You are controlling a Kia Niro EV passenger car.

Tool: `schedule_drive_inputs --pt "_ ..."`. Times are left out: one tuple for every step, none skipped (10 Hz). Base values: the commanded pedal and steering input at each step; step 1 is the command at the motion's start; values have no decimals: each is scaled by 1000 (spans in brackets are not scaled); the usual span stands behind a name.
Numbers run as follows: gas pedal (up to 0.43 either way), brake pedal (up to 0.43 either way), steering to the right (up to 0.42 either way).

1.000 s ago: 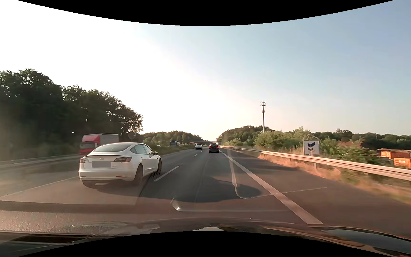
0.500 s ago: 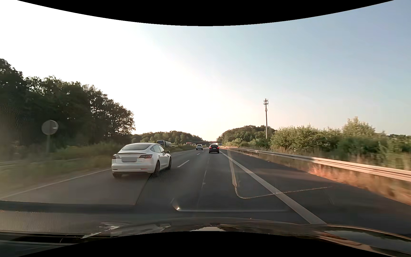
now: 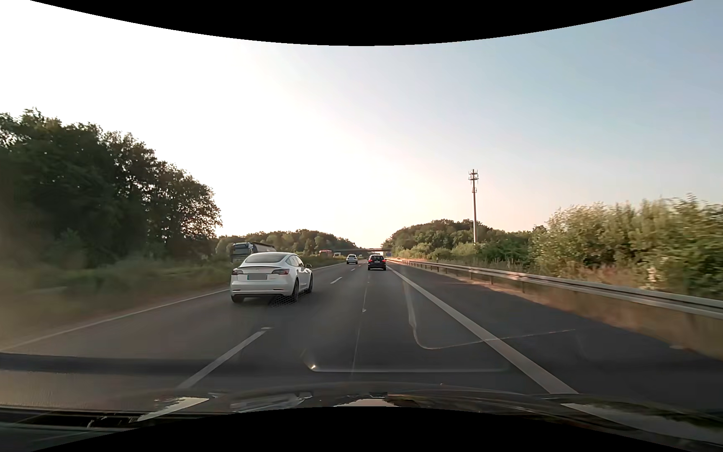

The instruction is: Follow the waypoints while adhering to traffic rules and regulations

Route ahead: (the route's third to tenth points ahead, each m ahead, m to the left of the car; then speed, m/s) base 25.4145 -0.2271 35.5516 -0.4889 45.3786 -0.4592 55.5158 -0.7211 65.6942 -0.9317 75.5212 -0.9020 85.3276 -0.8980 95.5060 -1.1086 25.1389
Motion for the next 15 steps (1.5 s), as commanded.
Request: schedule_drive_inputs --pt "228 0 -2" --pt "248 0 -2" --pt "260 0 -2" --pt "280 0 -2" --pt "280 0 -2" --pt "280 0 -2" --pt "280 0 -2" --pt "280 0 -2" --pt "280 0 -2" --pt "280 0 -2" --pt "280 0 -3" --pt "280 0 -4" --pt "280 0 -5" --pt "280 0 -6" --pt "280 0 -7"
